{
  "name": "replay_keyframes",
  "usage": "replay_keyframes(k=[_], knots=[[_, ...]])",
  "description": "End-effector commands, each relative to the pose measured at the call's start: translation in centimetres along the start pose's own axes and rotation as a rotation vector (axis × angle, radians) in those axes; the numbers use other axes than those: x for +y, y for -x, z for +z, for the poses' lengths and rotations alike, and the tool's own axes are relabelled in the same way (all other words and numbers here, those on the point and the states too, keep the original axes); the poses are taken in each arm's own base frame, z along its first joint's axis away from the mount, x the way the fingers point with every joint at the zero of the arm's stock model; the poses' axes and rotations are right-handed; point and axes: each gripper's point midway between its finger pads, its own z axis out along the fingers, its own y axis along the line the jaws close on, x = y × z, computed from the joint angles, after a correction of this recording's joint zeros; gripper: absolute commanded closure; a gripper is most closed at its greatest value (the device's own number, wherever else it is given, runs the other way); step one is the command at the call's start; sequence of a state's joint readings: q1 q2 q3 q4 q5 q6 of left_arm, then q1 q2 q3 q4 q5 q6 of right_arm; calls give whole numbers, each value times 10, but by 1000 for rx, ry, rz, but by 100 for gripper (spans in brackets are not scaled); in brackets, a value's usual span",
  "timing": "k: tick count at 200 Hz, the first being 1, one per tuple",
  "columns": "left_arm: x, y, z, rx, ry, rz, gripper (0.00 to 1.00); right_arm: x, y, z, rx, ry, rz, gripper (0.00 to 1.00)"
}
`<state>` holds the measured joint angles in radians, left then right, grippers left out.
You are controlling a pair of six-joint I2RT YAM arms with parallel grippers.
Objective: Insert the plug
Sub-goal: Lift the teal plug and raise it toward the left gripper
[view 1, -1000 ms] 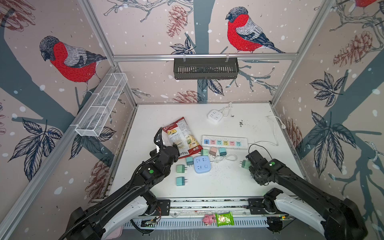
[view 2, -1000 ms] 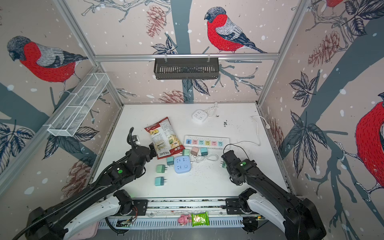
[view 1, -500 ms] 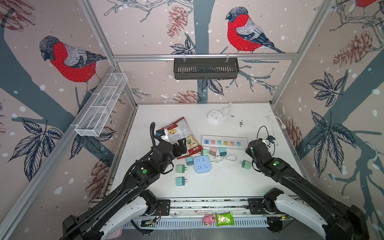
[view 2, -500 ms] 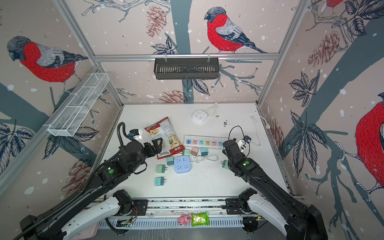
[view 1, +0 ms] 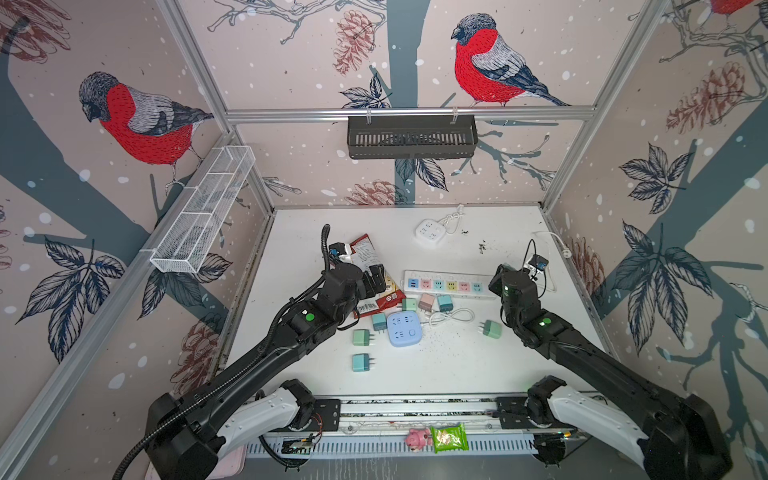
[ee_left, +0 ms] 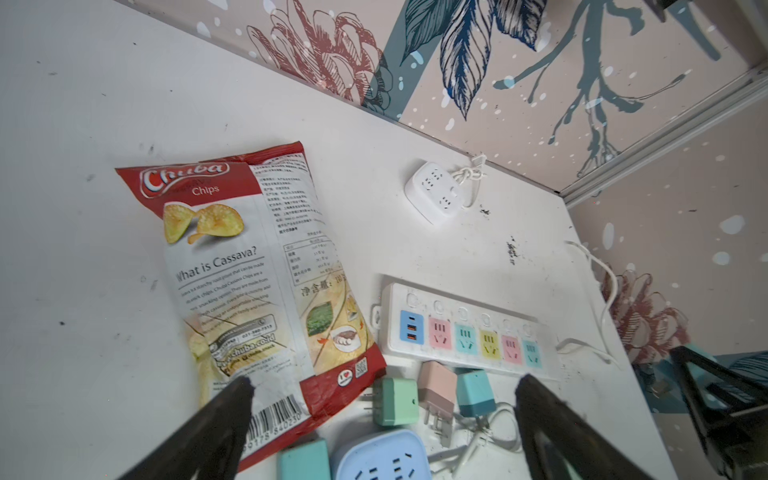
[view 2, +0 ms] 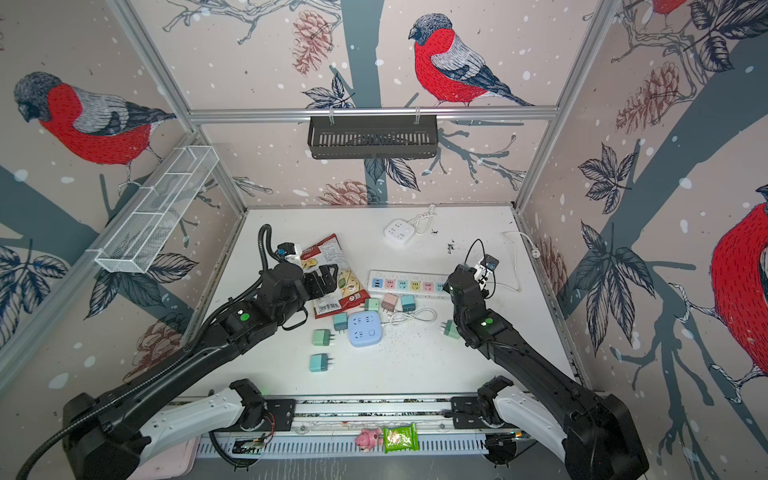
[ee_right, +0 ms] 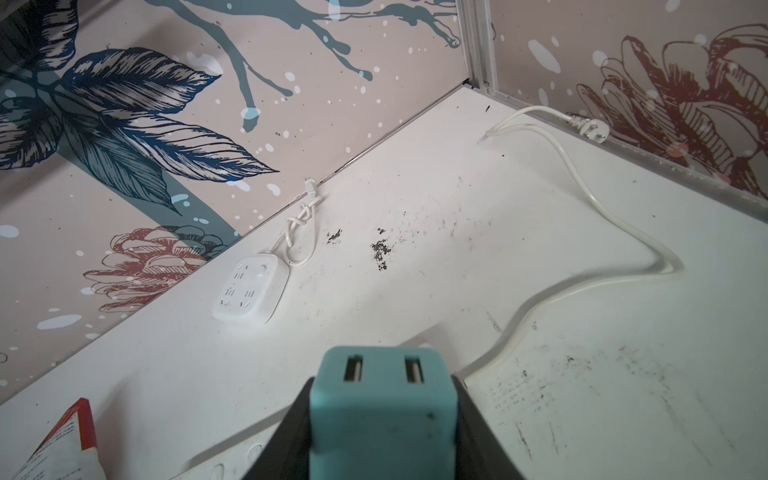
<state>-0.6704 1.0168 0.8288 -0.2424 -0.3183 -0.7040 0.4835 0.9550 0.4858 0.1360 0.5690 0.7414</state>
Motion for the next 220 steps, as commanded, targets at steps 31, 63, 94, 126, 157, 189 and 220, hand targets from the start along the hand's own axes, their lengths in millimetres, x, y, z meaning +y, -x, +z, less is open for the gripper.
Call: replay_keyframes(k=[31, 63, 94, 126, 157, 189, 220], knots=[[19, 50, 24, -246, 129, 210, 3, 80, 30, 3, -261, 305, -302, 100], [25, 54, 31, -278, 195, 331, 3, 126, 9, 20, -277, 369, -570, 100], [23, 53, 27, -281, 167, 320, 3, 151, -24, 1, -344, 509, -726, 100], [0, 32, 22, -210, -27, 330, 3, 173, -37, -39, -429, 674, -804, 100], [-17, 9, 12, -69, -157, 257, 10, 185, -56, -93, -567, 968, -927, 100], [-55, -20, -14, 21, -459, 314, 15, 175, -60, -111, -610, 1010, -961, 100], [-78, -31, -30, 80, -600, 351, 18, 177, -59, -128, -625, 1075, -1041, 100]])
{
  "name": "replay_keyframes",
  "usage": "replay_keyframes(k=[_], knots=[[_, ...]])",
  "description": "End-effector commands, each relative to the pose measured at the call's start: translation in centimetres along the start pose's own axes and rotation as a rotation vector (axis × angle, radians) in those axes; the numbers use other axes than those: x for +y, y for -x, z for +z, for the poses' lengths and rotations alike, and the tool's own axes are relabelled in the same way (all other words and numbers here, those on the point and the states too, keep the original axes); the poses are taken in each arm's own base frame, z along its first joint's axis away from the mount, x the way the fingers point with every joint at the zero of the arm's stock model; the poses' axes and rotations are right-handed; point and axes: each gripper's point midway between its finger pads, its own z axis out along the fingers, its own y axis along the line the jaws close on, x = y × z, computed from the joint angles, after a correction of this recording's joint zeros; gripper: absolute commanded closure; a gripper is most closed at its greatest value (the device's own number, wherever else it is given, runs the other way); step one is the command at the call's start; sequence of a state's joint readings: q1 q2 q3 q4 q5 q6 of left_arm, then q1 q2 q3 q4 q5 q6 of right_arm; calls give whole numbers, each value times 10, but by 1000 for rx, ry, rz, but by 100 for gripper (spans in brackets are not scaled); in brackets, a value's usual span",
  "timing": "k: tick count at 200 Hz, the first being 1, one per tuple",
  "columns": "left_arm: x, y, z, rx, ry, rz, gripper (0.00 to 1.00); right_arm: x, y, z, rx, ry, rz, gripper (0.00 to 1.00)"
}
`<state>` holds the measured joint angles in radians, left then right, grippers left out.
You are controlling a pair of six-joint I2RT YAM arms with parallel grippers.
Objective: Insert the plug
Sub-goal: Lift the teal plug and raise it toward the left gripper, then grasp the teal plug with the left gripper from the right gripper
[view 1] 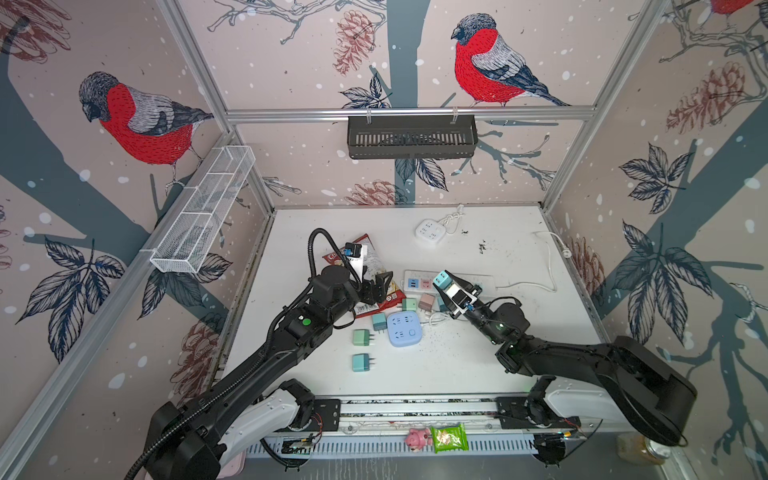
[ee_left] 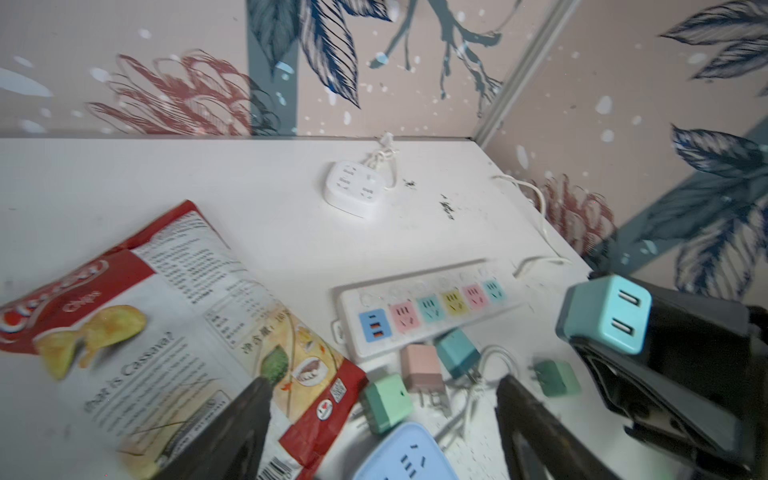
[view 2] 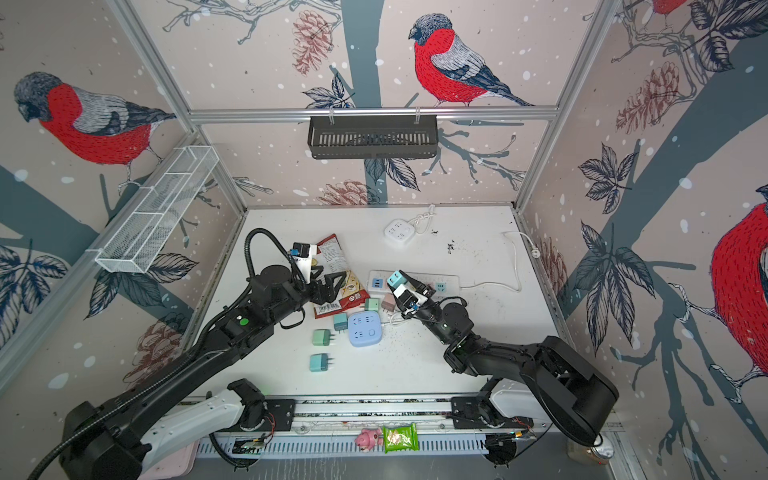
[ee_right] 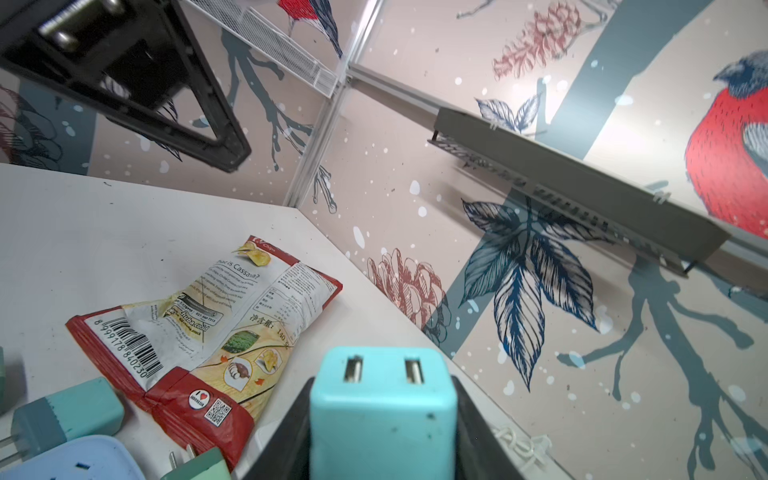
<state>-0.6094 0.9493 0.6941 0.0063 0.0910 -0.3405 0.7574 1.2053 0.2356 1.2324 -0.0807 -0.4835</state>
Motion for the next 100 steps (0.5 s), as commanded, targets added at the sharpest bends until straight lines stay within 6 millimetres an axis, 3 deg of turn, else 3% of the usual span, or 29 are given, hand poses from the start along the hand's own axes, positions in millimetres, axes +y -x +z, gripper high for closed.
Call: replay_keyframes(k=[1, 42, 69, 100], knots=[[-41, 0, -5, 34, -214, 35, 18, 6, 23, -2, -70, 66, -78, 100], [-76, 1, 3, 95, -247, 123, 24, 13, 18, 0, -36, 100, -138, 100], [-82, 11, 1, 40, -255, 103, 22, 14, 22, -5, -55, 87, -147, 100], [-93, 9, 2, 78, -298, 97, 21, 21, 29, -10, -80, 108, -161, 100]])
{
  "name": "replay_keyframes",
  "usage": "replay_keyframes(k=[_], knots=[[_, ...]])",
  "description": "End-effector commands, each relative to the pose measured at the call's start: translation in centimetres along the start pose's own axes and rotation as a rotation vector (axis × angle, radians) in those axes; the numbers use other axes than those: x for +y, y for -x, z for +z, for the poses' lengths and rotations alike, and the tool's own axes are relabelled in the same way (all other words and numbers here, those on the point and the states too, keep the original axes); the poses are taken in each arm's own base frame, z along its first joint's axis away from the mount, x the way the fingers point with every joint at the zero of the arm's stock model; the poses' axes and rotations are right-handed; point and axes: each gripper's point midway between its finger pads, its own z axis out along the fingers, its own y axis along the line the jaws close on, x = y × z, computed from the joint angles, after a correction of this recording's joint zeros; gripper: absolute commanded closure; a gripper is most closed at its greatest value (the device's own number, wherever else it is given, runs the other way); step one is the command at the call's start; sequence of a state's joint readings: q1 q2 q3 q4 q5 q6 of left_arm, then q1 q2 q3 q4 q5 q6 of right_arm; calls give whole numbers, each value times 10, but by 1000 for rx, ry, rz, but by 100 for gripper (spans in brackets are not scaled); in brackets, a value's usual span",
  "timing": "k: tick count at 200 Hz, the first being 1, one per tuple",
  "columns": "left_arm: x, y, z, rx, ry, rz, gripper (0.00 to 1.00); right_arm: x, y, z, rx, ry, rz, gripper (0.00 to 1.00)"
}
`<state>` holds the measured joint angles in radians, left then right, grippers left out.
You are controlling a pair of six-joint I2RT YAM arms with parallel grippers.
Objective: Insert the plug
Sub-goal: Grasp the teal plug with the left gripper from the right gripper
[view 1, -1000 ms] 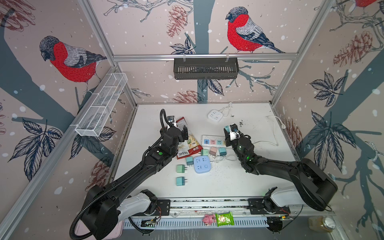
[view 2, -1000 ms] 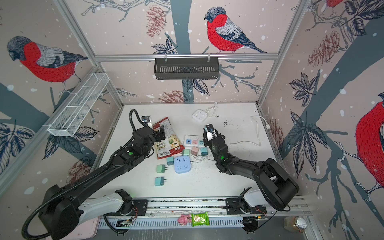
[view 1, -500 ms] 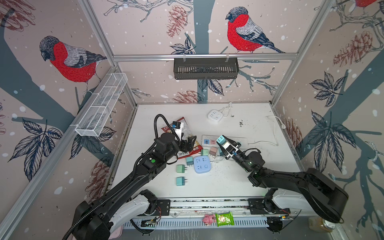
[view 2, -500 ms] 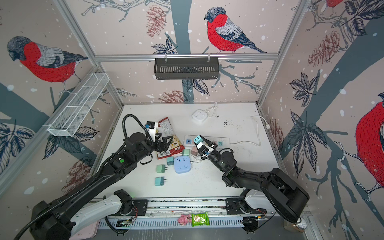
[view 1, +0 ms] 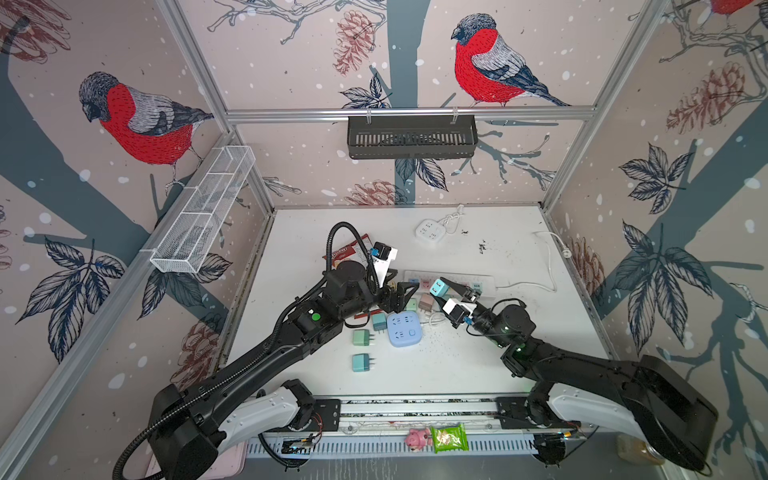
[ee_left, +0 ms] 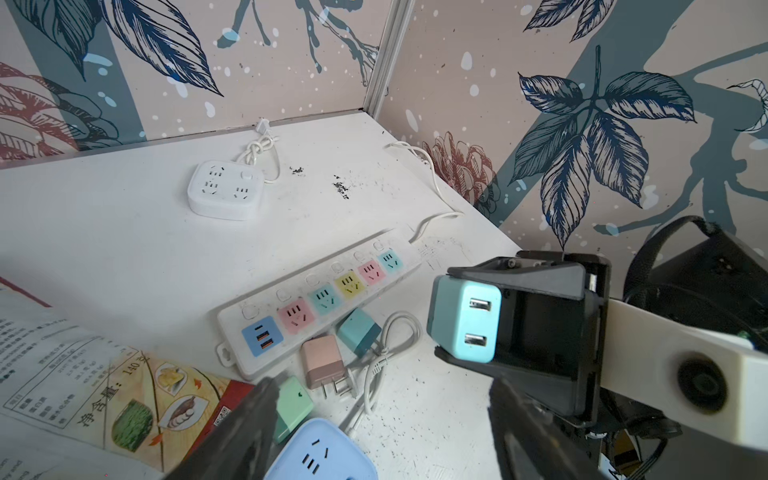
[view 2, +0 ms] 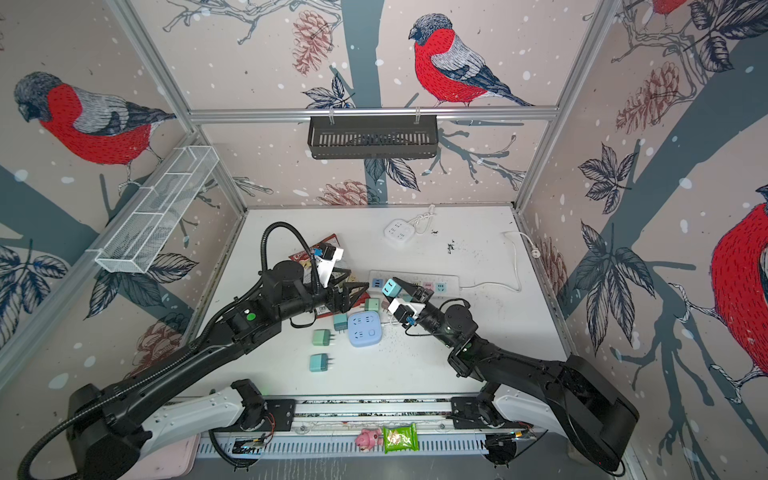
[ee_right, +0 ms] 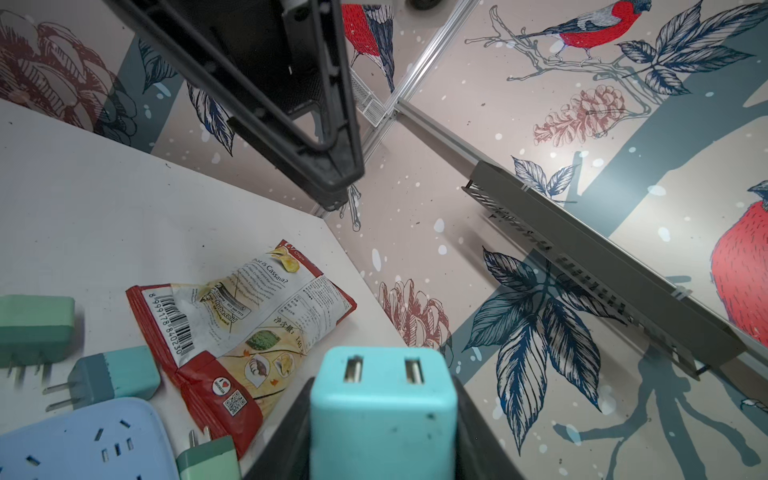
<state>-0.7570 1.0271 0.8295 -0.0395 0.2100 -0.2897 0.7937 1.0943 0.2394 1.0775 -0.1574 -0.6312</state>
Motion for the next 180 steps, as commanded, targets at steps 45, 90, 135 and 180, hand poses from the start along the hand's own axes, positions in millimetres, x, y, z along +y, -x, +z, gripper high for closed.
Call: replay_keyframes(k=[45, 90, 135, 180], knots=[[-34, 6, 22, 50, -99, 60, 23, 1, 21, -4, -51, -6, -42, 100], [-37, -2, 33, 76, -113, 66, 24, 3, 26, -4, -63, -5, -37, 99], [-54, -13, 42, 116, -138, 108, 26, 1, 22, 0, -38, -23, -28, 99], [-45, -22, 62, 181, -89, 97, 38, 5, 16, -1, -23, -17, -21, 99]])
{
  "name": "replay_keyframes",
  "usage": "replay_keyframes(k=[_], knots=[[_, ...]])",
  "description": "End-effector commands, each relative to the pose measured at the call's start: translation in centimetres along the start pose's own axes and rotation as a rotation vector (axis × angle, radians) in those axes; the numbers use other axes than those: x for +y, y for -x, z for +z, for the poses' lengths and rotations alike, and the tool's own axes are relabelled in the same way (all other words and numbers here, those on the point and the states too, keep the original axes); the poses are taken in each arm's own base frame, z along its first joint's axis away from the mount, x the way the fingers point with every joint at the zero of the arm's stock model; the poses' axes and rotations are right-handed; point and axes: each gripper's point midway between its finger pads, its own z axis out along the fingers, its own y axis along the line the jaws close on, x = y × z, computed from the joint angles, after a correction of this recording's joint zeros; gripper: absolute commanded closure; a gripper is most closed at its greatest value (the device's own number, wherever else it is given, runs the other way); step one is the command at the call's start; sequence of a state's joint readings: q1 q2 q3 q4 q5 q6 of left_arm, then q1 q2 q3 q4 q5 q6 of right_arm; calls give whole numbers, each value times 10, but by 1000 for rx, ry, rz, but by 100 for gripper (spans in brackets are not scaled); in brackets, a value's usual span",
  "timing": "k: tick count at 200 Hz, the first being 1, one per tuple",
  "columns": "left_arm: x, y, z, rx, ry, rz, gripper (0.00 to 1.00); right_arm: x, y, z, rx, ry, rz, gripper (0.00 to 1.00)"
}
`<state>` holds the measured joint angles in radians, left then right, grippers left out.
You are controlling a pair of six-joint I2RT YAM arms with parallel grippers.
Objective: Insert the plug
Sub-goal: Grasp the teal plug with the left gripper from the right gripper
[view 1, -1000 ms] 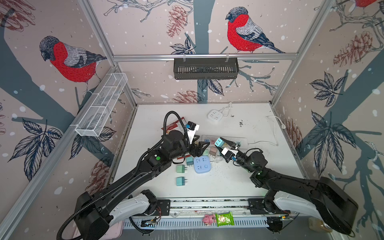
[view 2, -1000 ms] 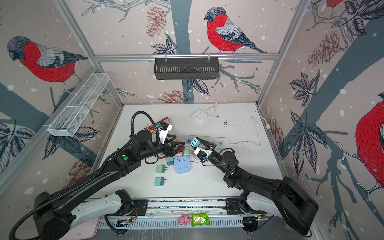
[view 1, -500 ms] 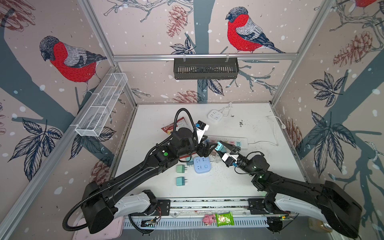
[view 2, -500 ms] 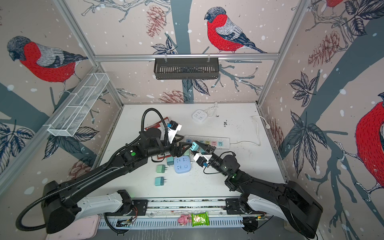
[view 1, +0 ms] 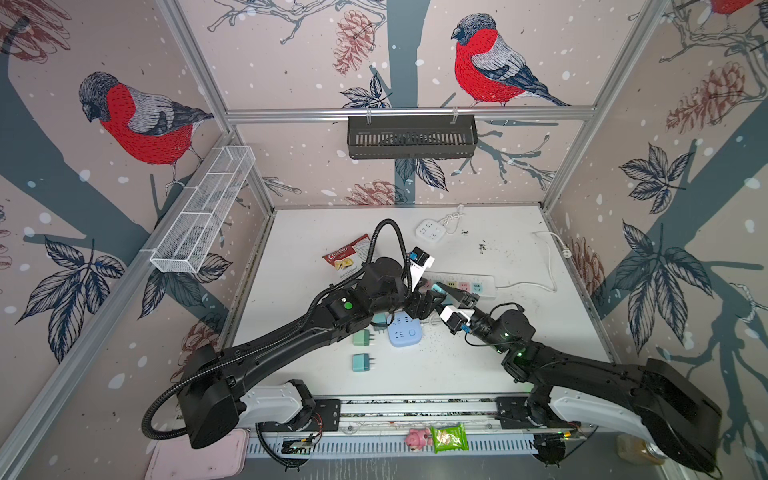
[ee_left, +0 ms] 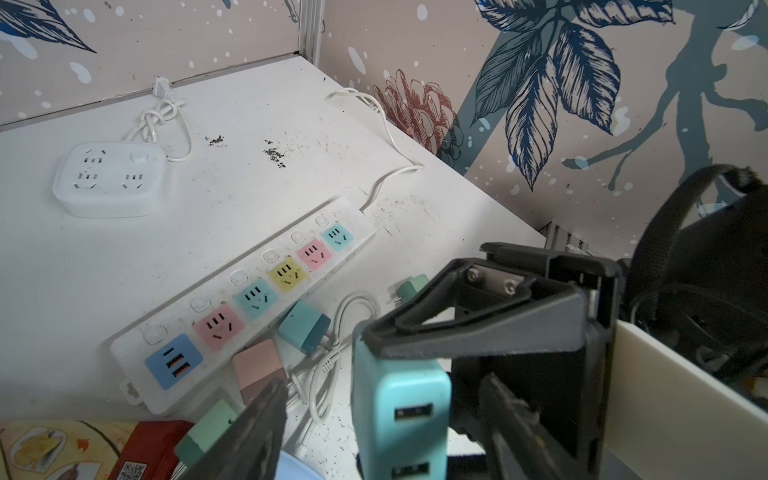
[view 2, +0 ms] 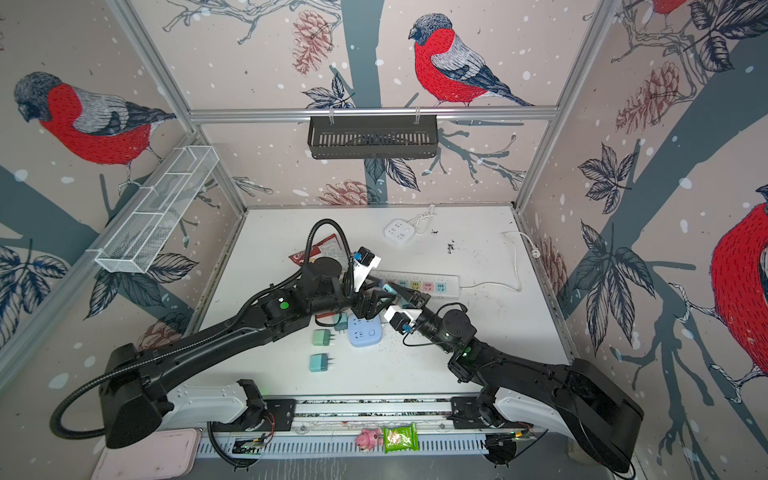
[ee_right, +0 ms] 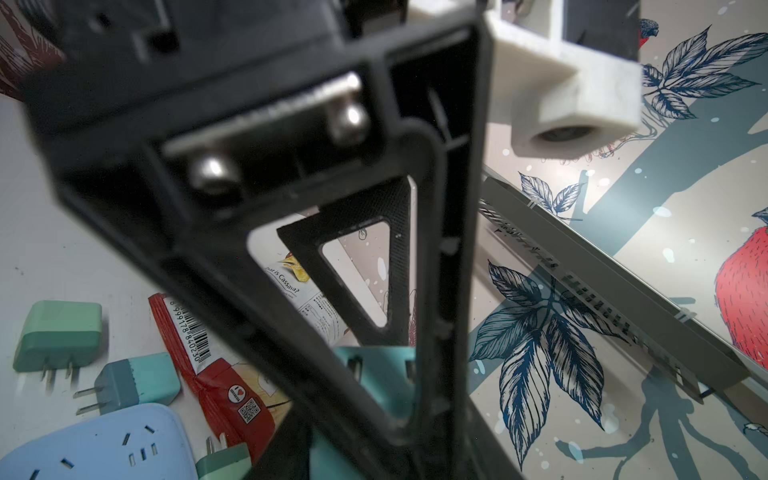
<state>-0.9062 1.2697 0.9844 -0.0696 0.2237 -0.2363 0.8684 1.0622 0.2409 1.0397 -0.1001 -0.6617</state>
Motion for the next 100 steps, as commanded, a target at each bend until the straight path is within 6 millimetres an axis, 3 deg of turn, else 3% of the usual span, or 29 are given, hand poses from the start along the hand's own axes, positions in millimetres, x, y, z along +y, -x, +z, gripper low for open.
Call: replay_keyframes(k=[1, 23, 63, 100], knots=[[5, 3, 8, 22, 27, 11, 38, -6, 3, 0, -15, -31, -2, 99], [10, -3, 18, 44, 41, 13, 47, -5, -1, -1, -7, -42, -7, 99], [15, -7, 32, 115, 63, 10, 73, -10, -5, -1, 3, -68, -13, 98], [14, -14, 40, 147, 43, 9, 81, -16, -8, 0, 14, -86, 7, 96]])
